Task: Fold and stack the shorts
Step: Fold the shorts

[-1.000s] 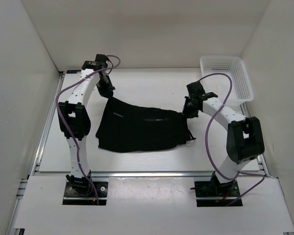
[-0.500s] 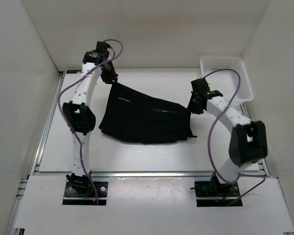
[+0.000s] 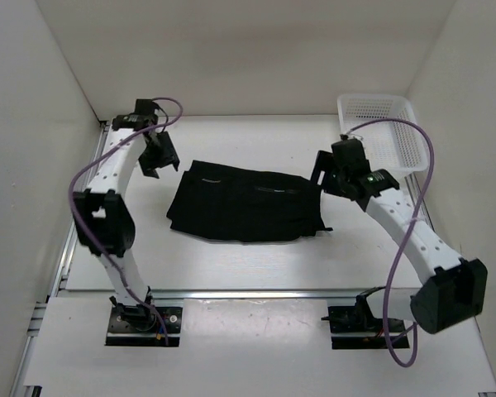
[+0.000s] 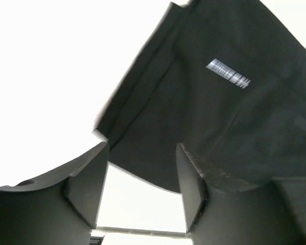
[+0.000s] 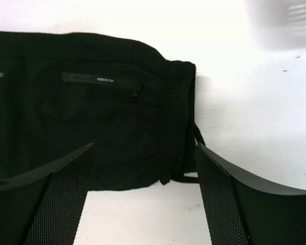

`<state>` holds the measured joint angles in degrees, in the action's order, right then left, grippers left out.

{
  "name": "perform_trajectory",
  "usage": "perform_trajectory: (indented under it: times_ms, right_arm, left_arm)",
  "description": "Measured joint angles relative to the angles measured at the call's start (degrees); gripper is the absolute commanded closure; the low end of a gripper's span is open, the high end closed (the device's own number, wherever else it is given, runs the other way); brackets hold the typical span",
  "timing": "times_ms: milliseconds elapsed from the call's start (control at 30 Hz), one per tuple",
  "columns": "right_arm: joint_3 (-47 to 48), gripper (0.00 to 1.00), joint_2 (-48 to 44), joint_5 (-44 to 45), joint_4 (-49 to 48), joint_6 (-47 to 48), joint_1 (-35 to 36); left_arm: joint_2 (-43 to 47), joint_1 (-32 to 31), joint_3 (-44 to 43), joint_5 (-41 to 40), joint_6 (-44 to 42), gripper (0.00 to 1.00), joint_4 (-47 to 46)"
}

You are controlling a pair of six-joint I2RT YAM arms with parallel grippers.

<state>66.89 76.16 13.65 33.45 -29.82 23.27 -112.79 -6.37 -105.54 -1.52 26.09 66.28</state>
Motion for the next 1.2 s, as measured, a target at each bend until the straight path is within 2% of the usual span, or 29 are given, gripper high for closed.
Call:
perform_trajectory:
  times_ms: [100, 167, 433, 533, 567, 600, 633, 667, 800, 1000, 1100, 1200]
  right_arm:
    - [-3.3, 0.16, -4.6, 0.2, 1.3, -0.2, -0.2]
    - [-5.7, 0.15, -5.8, 0.2, 2.6, -0.3, -0.3]
    - [-9.5, 0.08, -6.1, -2.2, 6.8, -1.9, -0.9]
    - [-12.0, 0.08, -6.2, -5.2, 6.6, -3.3, -2.6]
    - [-13.2, 0.07, -6.3, -6.4, 6.5, -3.6, -3.6]
    - [-14.7, 0.06, -6.3, -8.3, 6.3, -4.2, -4.9]
    - [-16.0, 0.06, -6.3, -9.5, 5.8, -4.5, -6.1]
    - [-17.6, 0.06, -6.3, -11.3, 5.2, -4.8, -7.7]
    - [-22.4, 0.05, -5.9, -18.4, 1.2, -6.8, -12.0]
    - [-28.0, 0.05, -1.2, -27.3, -9.2, -12.5, -12.6]
    - [-30.6, 0.10, 1.0, -29.5, -14.9, -16.1, -12.8]
    - [-31.2, 0.24, 3.8, -30.4, -19.6, -18.9, -12.7]
  left_arm:
    - [10.4, 2.4, 9.2, -0.6, -1.2, 0.17, -3.3]
    - [12.2, 2.9, 13.7, 0.2, -2.1, 0.12, -4.6]
    - [-4.0, 2.4, 20.0, 4.2, -3.7, 0.10, -9.3]
    - [-5.3, 2.4, 20.0, 5.5, -3.8, 0.19, -9.2]
    - [-5.2, 2.3, 20.0, 6.0, -4.0, 0.27, -9.9]
    - [-5.2, 2.3, 20.0, 6.6, -4.1, 0.38, -10.4]
    - [-5.2, 2.2, 20.0, 7.0, -3.8, 0.56, -10.5]
    - [-5.2, 2.0, 20.1, 7.4, -3.7, 0.90, -11.0]
    - [-4.9, 1.0, 21.2, 8.2, -3.5, 0.90, -12.5]
    - [-2.8, 1.7, 23.9, 7.8, -1.7, 0.90, -12.9]
    - [-2.4, 2.0, 24.0, 7.8, -1.4, 0.90, -12.9]
    - [-2.3, 2.1, 24.0, 7.8, -1.2, 0.90, -13.0]
